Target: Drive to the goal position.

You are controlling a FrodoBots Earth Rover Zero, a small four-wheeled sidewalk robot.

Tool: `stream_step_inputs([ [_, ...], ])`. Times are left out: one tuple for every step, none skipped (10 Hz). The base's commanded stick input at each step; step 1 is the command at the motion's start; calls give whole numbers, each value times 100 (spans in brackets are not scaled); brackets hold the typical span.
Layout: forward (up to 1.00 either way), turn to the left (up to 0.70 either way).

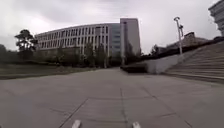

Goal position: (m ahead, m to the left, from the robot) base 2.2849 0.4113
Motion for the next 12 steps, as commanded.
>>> stream_step_inputs([
  [70, -2],
  [70, -33],
  [70, -26],
  [70, -17],
  [70, -7],
  [70, 0],
  [70, 0],
  [70, 0],
  [70, 0],
  [70, 0],
  [70, 0],
  [70, 0],
])
